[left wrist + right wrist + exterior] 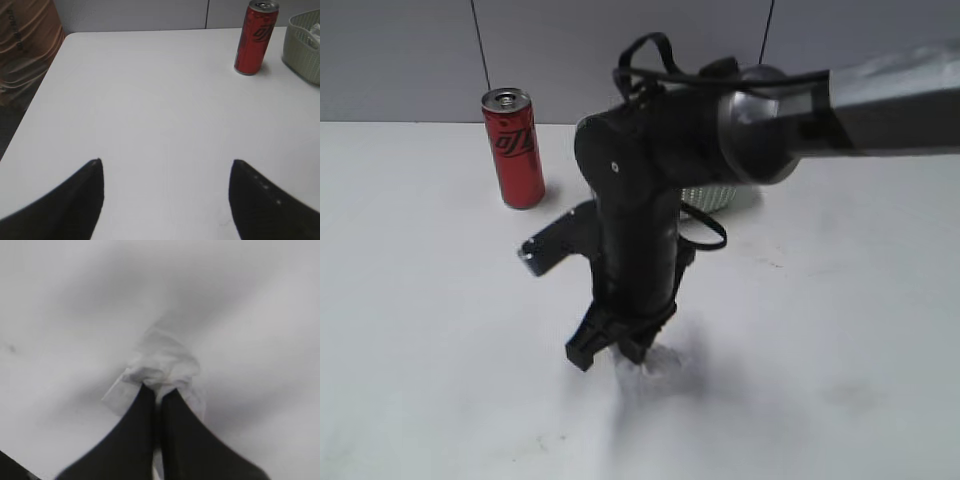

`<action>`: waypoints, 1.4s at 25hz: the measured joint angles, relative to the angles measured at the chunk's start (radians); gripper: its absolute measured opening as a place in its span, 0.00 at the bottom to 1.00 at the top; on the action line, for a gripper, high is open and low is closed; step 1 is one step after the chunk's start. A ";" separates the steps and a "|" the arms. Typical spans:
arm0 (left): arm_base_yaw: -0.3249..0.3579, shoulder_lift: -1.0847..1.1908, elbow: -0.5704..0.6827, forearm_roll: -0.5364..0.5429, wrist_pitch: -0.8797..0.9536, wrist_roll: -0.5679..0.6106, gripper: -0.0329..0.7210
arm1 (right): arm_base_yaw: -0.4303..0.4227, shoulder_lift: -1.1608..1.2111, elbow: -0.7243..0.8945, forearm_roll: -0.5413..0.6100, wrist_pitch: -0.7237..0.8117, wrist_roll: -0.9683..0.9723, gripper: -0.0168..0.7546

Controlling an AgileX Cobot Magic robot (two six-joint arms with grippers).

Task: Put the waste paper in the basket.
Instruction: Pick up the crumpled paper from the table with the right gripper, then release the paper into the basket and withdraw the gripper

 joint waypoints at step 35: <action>0.000 0.000 0.000 0.000 0.000 0.000 0.83 | -0.310 0.156 -0.407 -0.282 -0.352 0.060 0.82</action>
